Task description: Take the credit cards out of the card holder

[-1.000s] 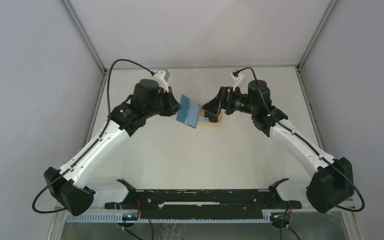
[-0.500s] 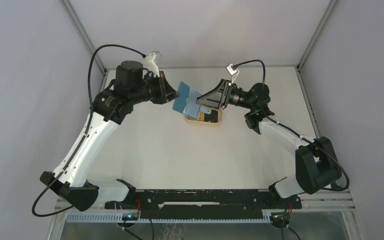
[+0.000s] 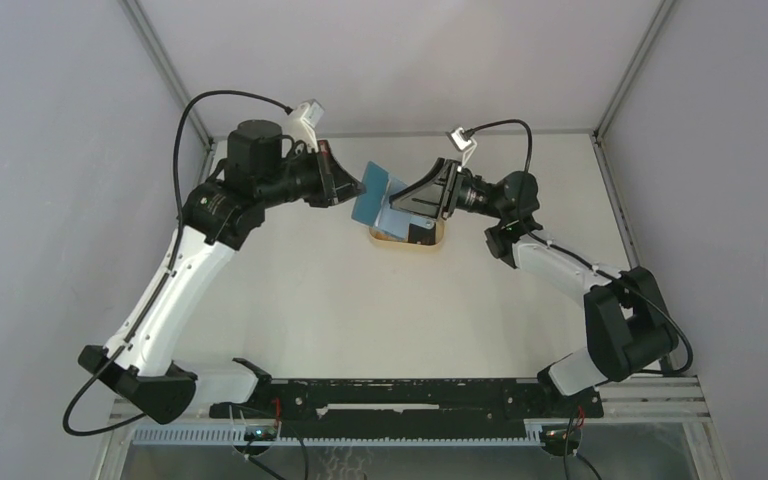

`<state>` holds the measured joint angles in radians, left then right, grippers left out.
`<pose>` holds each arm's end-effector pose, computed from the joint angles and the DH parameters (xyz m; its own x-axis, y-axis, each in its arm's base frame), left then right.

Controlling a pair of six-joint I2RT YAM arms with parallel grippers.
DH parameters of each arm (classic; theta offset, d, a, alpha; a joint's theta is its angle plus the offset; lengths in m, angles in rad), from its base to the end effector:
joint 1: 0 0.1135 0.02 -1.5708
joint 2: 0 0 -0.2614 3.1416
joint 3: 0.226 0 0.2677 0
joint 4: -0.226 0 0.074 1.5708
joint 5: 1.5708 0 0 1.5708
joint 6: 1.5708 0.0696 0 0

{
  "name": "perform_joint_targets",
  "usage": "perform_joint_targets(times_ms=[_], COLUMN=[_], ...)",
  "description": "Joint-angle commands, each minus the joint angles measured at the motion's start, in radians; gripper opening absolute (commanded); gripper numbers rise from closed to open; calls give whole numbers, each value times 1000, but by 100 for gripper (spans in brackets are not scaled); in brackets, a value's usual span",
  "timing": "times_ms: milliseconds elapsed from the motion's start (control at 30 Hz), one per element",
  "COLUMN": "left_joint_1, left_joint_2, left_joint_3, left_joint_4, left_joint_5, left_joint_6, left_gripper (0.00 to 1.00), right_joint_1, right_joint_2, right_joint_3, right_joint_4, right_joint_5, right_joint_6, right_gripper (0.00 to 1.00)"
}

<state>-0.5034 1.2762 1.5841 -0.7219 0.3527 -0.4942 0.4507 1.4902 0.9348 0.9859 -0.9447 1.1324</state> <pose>0.2530 -0.1668 0.4438 -0.6563 -0.1467 -0.7401 0.4753 0.6814 -0.5566 0.2964 0.2061 0.3354 -0.6718 0.2643 -0.6919 -0.7299 -0.0768 0.6793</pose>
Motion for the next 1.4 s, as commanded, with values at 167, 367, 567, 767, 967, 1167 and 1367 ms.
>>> perform_joint_targets(times_ms=[167, 367, 567, 767, 967, 1167, 1367], left_joint_1=[6, 6, 5, 5, 5, 5, 6], left_joint_2=[-65, -81, -106, -125, -140, -151, -161], left_joint_3=[1, -3, -67, -88, -97, -108, -143], left_joint_4=[82, 86, 151, 162, 161, 149, 156], left_joint_5=[31, 42, 72, 70, 62, 47, 39], left_joint_6=[-36, -46, -88, -93, -91, -80, -81], left_gripper=[0, 0, 0, 0, 0, 0, 0], right_joint_1=[33, 38, 49, 64, 67, 69, 69], right_joint_2=[32, 48, 63, 86, 121, 134, 125], right_joint_3=[27, 29, 57, 75, 74, 75, 74], right_joint_4=[60, 77, 142, 177, 266, 356, 388], right_joint_5=[19, 26, 22, 23, 30, 41, 51], right_joint_6=[12, 28, 81, 114, 194, 259, 294], right_gripper=[66, 66, 66, 65, 64, 63, 63])
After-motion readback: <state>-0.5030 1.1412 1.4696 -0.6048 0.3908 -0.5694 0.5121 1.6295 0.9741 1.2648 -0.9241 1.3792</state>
